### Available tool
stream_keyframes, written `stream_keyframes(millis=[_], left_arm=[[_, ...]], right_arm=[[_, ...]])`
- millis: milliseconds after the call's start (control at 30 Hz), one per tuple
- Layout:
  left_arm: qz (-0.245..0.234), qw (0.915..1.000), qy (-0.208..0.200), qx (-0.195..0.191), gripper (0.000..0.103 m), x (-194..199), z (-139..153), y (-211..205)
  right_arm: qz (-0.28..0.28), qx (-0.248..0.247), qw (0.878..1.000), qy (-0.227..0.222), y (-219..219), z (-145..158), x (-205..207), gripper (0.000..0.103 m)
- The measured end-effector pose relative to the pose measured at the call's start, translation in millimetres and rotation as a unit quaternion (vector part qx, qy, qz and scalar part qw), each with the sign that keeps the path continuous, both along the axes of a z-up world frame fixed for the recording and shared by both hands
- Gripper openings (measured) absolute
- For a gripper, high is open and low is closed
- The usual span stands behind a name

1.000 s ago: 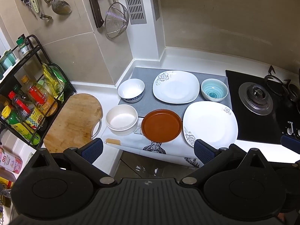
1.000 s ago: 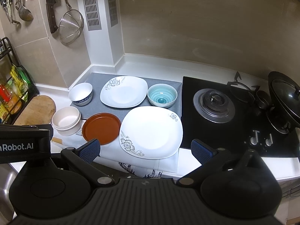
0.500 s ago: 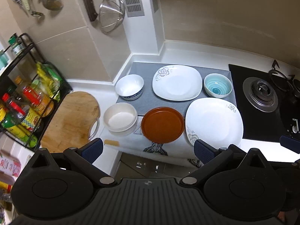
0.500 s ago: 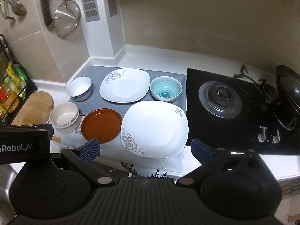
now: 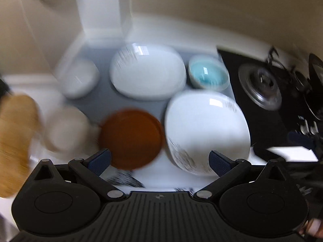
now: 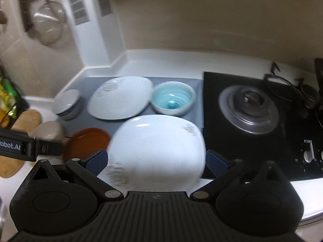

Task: Organize plates and bowls
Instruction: 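Grasp the large white floral square plate's rim with both grippers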

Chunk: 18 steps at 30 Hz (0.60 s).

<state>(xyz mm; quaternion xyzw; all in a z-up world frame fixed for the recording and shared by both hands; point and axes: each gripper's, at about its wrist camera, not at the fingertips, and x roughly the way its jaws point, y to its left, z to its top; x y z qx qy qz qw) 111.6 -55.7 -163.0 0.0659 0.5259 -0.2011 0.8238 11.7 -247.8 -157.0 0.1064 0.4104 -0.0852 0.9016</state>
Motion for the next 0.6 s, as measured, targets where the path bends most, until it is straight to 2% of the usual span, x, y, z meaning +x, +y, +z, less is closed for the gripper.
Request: stream_keyframes(millis=[67, 100, 133, 167, 233, 267, 367, 400, 433, 500, 533, 600], left_arm=[[0.000, 0.9983, 0.057, -0.012, 0.098, 20.0, -34.3, -0.5], [0.005, 0.9970, 0.077, -0.012, 0.087, 28.8, -49.6, -1.9], [0.007, 0.9958, 0.090, -0.016, 0.081, 36.3, -63.2, -2.3], [0.009, 0.9943, 0.103, -0.025, 0.073, 42.8, -75.1, -3.0], [0.017, 0.9898, 0.135, -0.043, 0.065, 54.0, -95.0, -3.7], [0.024, 0.9872, 0.150, -0.050, 0.058, 59.7, -104.2, -4.4], [0.049, 0.9762, 0.195, -0.081, 0.057, 71.9, -124.7, -4.3], [0.058, 0.9722, 0.207, -0.093, 0.053, 75.0, -128.0, -3.9], [0.066, 0.9693, 0.215, -0.099, 0.050, 76.8, -130.4, -4.5], [0.068, 0.9677, 0.219, -0.105, 0.042, 77.1, -133.1, -8.7], [0.076, 0.9665, 0.222, -0.104, 0.038, 77.2, -135.0, -9.8], [0.092, 0.9625, 0.234, -0.101, 0.022, 75.8, -136.3, -10.9]], right_arm=[[-0.011, -0.003, 1.000, -0.007, -17.5, -11.3, 0.6, 0.103], [-0.011, -0.004, 1.000, -0.003, -26.3, -19.3, 1.3, 0.103], [-0.011, 0.002, 1.000, 0.005, -35.3, -27.7, 2.9, 0.103], [-0.012, 0.018, 1.000, 0.009, -45.2, -36.5, 3.5, 0.103], [-0.017, 0.057, 0.998, 0.012, -65.0, -52.8, 2.9, 0.103], [-0.020, 0.074, 0.997, 0.009, -73.0, -59.2, 2.5, 0.103], [-0.008, 0.111, 0.994, 0.019, -92.3, -78.9, 10.9, 0.102], [-0.008, 0.116, 0.993, 0.032, -97.4, -85.9, 16.5, 0.095], [-0.009, 0.127, 0.991, 0.046, -101.8, -92.6, 20.9, 0.076], [0.001, 0.167, 0.984, 0.066, -112.2, -108.0, 30.4, 0.051], [0.007, 0.180, 0.981, 0.075, -115.4, -115.4, 34.7, 0.051], [0.001, 0.191, 0.977, 0.091, -121.9, -128.3, 41.9, 0.049]])
